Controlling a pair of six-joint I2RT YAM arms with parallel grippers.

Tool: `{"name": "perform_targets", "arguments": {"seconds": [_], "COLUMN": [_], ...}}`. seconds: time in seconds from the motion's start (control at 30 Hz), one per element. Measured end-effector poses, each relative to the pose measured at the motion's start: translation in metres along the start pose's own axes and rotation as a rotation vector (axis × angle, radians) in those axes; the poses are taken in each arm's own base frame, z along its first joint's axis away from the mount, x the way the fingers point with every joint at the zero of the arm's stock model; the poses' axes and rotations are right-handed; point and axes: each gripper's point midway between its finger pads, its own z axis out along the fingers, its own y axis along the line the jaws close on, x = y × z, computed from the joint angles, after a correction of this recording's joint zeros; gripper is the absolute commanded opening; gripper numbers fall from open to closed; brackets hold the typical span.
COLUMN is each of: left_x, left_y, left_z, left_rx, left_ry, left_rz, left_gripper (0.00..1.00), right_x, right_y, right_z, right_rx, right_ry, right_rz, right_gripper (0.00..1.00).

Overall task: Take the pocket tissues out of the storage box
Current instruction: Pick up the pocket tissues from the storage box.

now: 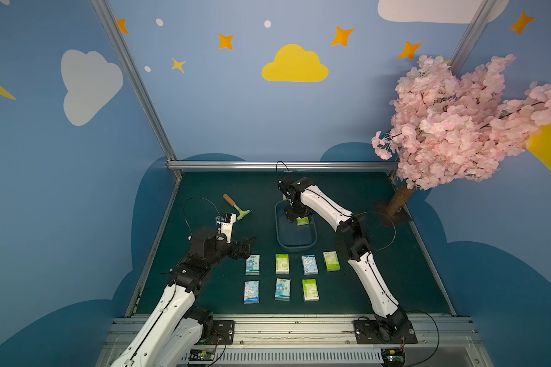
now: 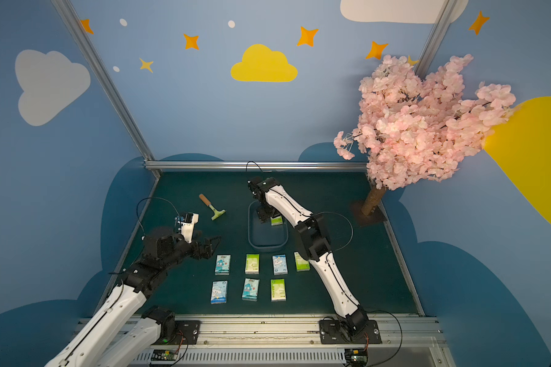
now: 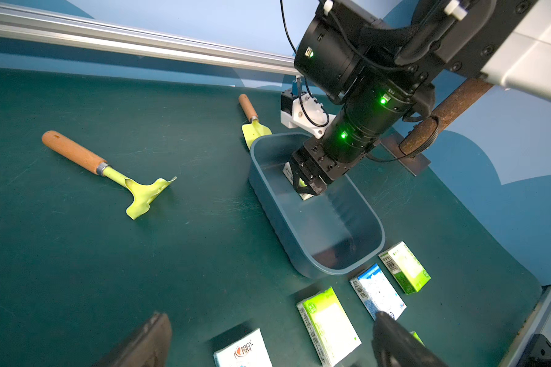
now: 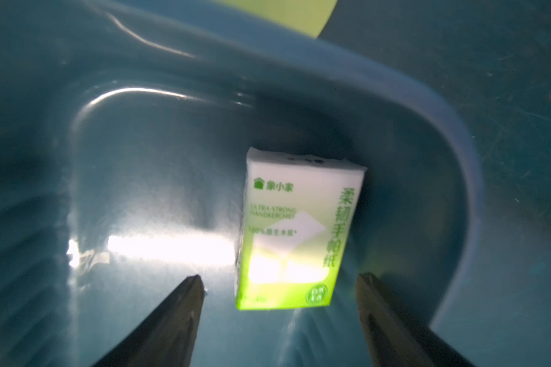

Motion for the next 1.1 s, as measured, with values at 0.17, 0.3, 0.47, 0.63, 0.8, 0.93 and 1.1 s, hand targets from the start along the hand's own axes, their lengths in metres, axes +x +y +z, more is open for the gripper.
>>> {"name": "perform_targets", "arguments": {"seconds": [0.17, 0.3, 0.47, 0.63, 0.8, 0.93, 1.1], "left_x": [0.001, 0.002, 0.004, 0.007, 0.01, 0.012, 0.013], "left_y": [0.001, 0.001, 0.003, 0.005, 0.006, 0.008, 0.009], "left_z": [0.001, 0.002, 0.004, 0.008, 0.011, 0.015, 0.019], "left_rx": [-0.002, -0.004, -0.009, -0.012, -0.016, -0.017, -0.019], "left_ry": [0.003, 0.009, 0.021, 0.037, 0.052, 0.06, 0.067], "left_rz": [-0.004, -0.007, -0.011, -0.025, -0.032, -0.036, -0.038], "left_gripper": [1.0, 1.0, 1.0, 1.0, 1.0, 1.0, 1.0], "right_x": [0.0, 0.0, -0.002, -0.004, -0.002, -0.004, -0.007], "right_y": [0.002, 0.007, 0.017, 0.014, 0.008, 0.006, 0.007], "right_z": [0.01, 0.011, 0.01, 0.01, 0.014, 0.015, 0.016], "right_rx": [-0.002, -0.034, -0.091, -0.073, -0.05, -0.057, -0.082], "right_ry": [0.008, 0.012, 0.008, -0.001, 0.006, 0.003, -0.003], "right_rz": [-0.004, -0.004, -0.004, 0.0, 0.01, 0.021, 0.036], "right_gripper": [0.78, 0.71, 0.71, 0.78, 0.81, 0.81, 0.79]}}
